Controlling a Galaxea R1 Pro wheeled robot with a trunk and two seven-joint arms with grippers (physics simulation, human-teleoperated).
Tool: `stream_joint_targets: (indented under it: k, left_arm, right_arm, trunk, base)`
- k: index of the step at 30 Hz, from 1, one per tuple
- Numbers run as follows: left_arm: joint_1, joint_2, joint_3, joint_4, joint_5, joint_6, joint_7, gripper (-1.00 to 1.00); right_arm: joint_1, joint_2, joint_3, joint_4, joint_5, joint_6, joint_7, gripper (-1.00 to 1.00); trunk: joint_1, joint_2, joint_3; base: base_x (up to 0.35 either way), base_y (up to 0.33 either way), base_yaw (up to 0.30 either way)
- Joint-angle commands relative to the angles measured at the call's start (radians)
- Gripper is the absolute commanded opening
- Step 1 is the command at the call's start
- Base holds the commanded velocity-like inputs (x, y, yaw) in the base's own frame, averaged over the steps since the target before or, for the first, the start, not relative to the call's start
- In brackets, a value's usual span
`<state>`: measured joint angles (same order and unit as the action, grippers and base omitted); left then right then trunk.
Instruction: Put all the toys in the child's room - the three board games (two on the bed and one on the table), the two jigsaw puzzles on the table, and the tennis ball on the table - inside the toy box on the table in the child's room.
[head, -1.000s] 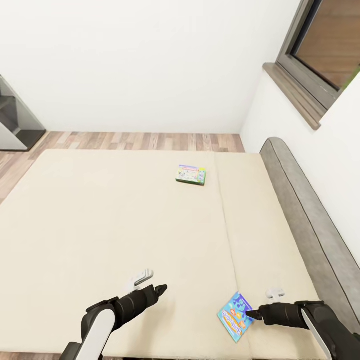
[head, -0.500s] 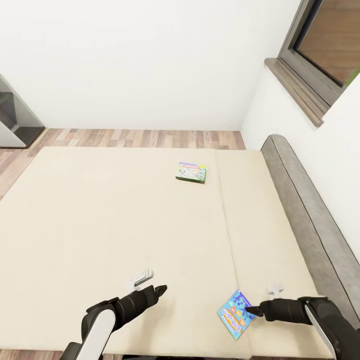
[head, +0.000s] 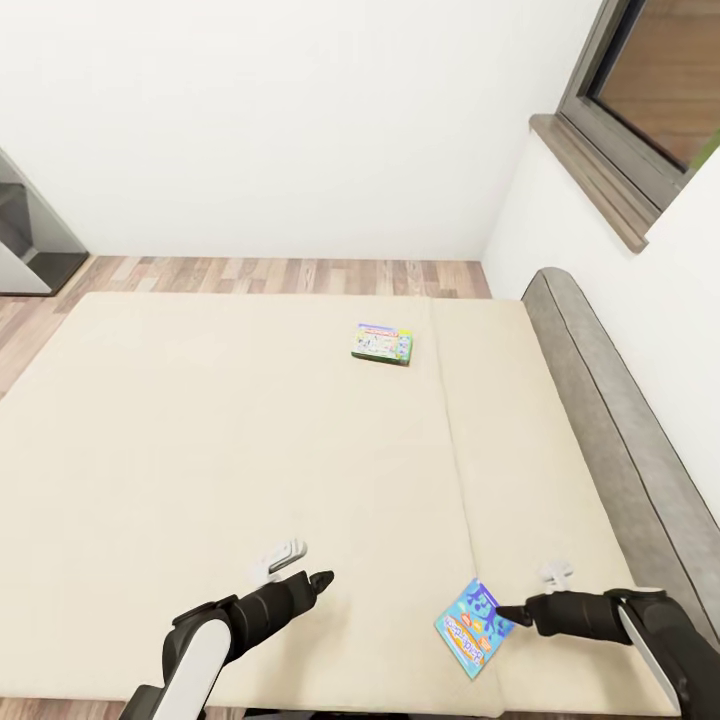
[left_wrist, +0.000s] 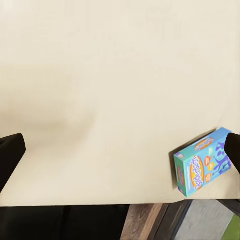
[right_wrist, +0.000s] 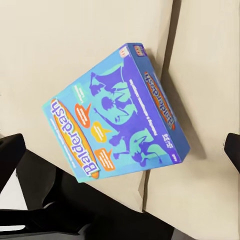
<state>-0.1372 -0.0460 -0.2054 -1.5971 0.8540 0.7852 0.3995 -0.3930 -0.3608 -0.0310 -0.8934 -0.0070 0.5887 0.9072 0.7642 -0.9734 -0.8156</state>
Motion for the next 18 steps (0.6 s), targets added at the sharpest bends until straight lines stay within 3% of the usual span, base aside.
stream_joint_targets:
  k: [1, 18]
  left_arm:
    - [0.000, 0.000, 0.000, -0.001, 0.010, 0.002, 0.010, 1.00]
    - [0.002, 0.001, 0.000, 0.000, 0.010, 0.001, 0.010, 1.00]
  right_arm:
    - [-0.001, 0.000, -0.004, -0.001, -0.001, 0.006, 0.004, 1.00]
    - [-0.001, -0.002, -0.013, -0.001, -0.001, 0.002, 0.010, 1.00]
  trunk:
    - [0.000, -0.001, -0.001]
    - [-0.065, 0.118, 0.052]
  base:
    - [0.000, 0.000, 0.000]
    - [0.000, 0.000, 0.000]
